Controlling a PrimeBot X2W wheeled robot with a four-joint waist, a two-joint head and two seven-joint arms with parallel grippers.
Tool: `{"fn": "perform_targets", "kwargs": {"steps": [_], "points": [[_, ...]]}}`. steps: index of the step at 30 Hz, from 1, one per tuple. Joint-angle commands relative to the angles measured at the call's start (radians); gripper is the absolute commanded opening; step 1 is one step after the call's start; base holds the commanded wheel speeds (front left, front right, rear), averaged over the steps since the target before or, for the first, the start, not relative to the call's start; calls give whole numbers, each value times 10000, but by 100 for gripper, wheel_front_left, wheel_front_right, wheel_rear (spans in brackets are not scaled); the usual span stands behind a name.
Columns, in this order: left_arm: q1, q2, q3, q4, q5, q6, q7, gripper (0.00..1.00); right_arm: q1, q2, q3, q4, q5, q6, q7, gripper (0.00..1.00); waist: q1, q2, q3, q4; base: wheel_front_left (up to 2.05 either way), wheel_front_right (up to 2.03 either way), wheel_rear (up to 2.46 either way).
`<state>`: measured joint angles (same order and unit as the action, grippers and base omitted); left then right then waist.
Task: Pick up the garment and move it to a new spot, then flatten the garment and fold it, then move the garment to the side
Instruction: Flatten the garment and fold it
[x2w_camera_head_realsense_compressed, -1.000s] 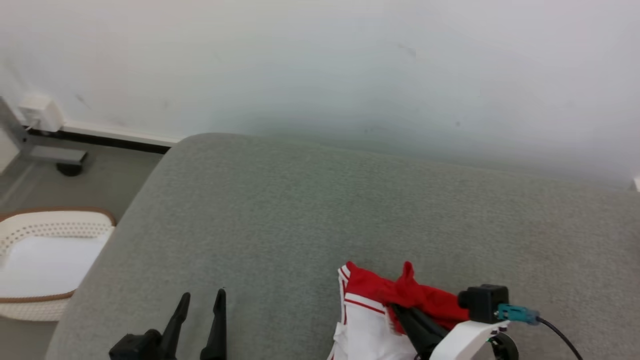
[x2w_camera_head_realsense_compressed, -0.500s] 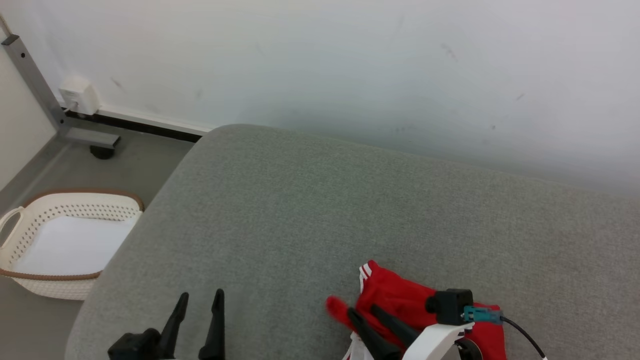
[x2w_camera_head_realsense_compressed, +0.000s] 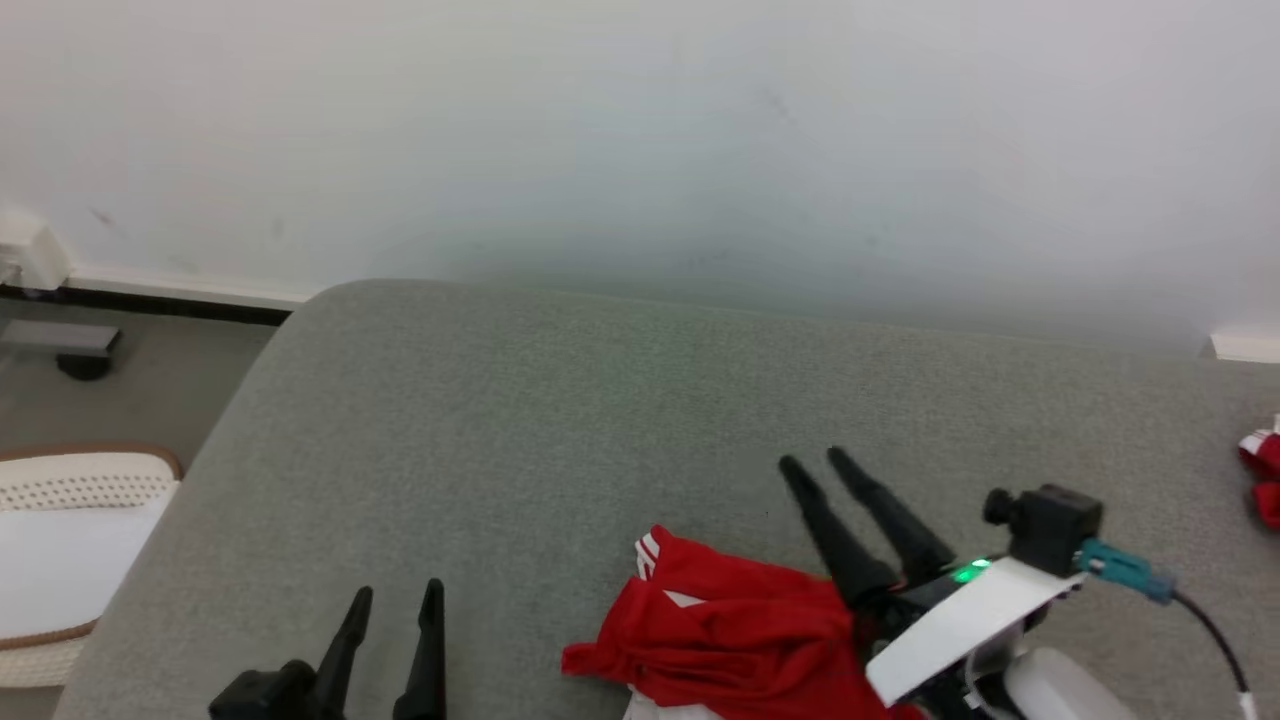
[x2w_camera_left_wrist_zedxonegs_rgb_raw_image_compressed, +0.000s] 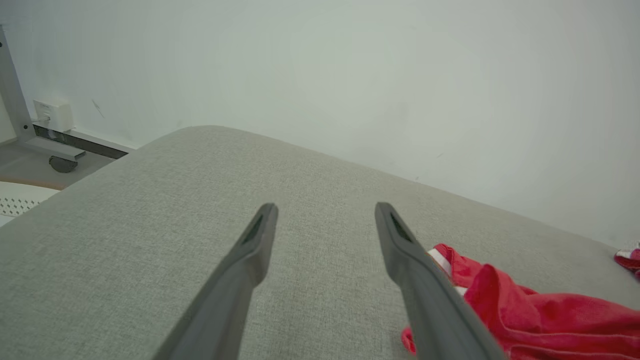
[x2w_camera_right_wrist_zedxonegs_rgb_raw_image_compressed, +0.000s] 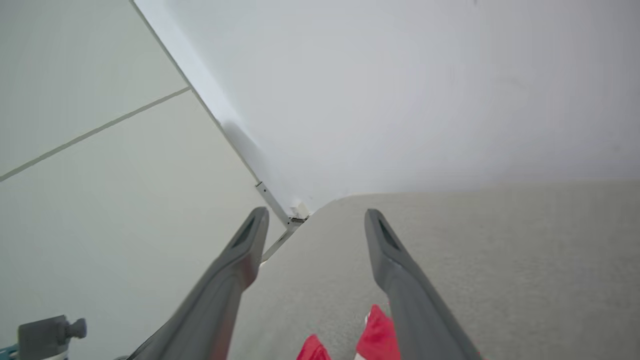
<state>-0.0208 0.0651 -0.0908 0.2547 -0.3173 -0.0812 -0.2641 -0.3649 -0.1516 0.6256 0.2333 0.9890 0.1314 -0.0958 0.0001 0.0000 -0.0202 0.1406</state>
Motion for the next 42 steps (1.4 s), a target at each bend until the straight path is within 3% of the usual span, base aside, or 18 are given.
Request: {"fn": "perform_targets", "kwargs": {"steps": [1,6,10,17,24,25,26,33,42], "points": [[73,3,44,-28,-19,30,5,100,132,-193,-187,-136,-160,-18,-121,100,-1,0,-53,-254,0,0,0],[123,-37,138,-206,-39,32,3,100,650,-1123,-1962,-147,-1490,-18,-676,100,-1,0,-112,-745,0,0,0],[163,-51,244,-379,-20,43,3,100,1279,-1268,-3379,242,-2843,-18,-900,100,-1,0,-138,-1030,0,0,0],[174,-78,427,-557,96,19,5,100,2167,-524,-4687,552,-4273,-18,-716,100,-1,0,-109,-1284,0,0,0],[63,-97,462,-549,214,-42,5,100,2393,57,-4470,602,-4805,-18,-145,100,-1,0,-84,-1159,0,0,0],[53,-98,463,-538,232,-54,5,100,2450,133,-4385,687,-4762,-18,52,36,-1,0,-86,-1105,0,0,0],[49,-100,460,-529,243,-66,5,100,2506,163,-4283,766,-4758,-18,243,0,-1,0,-86,-1038,0,0,0],[79,-109,452,-484,241,-75,5,100,2488,603,-3421,1207,-4647,-18,1197,0,-1,0,-88,-548,0,0,0],[15,-116,449,-374,223,-113,3,100,2310,904,-1806,1839,-4219,-18,1495,0,-1,0,-84,145,0,0,0]]}}
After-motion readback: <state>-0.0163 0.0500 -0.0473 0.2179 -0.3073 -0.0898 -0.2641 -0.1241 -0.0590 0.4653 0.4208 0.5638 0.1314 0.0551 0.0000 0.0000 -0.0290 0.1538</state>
